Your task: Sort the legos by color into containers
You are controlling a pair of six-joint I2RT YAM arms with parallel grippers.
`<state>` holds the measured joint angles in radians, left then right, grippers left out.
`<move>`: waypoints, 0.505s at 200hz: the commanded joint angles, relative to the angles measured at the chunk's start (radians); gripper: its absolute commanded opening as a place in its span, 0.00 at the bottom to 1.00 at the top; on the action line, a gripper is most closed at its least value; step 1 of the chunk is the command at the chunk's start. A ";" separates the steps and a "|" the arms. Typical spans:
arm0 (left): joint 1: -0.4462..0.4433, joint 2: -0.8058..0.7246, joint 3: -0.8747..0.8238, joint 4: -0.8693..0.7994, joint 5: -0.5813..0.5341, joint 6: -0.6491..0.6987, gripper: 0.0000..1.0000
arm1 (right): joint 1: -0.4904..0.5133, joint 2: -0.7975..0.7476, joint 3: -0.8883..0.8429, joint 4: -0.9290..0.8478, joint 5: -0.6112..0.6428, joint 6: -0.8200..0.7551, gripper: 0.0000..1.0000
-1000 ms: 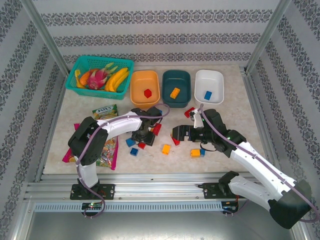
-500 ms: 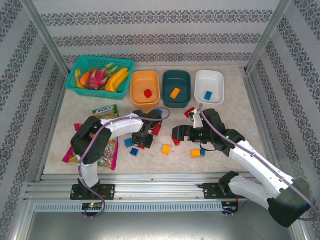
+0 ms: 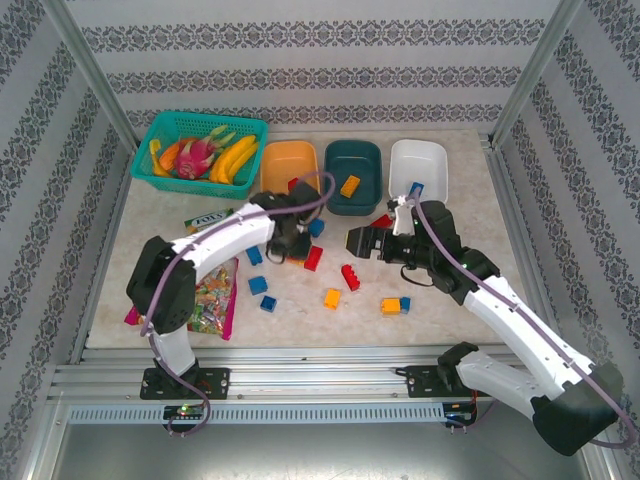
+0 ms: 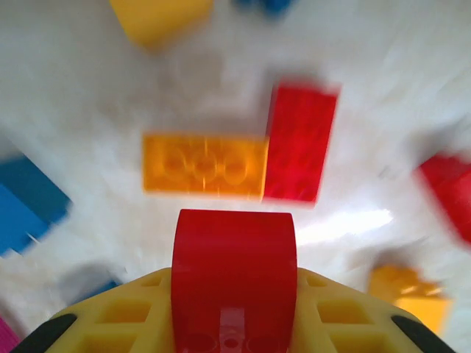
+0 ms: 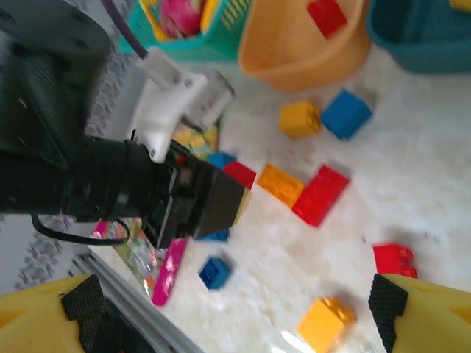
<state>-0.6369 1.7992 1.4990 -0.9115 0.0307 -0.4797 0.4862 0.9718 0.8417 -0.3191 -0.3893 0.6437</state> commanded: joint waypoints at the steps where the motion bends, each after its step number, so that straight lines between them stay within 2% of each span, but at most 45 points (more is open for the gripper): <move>1: 0.077 0.002 0.112 -0.077 0.012 -0.005 0.29 | -0.008 -0.012 0.015 0.168 0.066 0.041 0.96; 57: 0.212 0.215 0.428 -0.089 0.055 0.053 0.28 | -0.018 0.110 0.072 0.360 0.158 0.082 0.97; 101: 0.257 0.403 0.616 -0.118 0.075 0.076 0.28 | -0.035 0.241 0.168 0.331 0.209 0.118 0.97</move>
<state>-0.4019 2.1246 2.0239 -0.9600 0.0856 -0.4435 0.4664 1.1656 0.9516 -0.0231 -0.2371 0.7238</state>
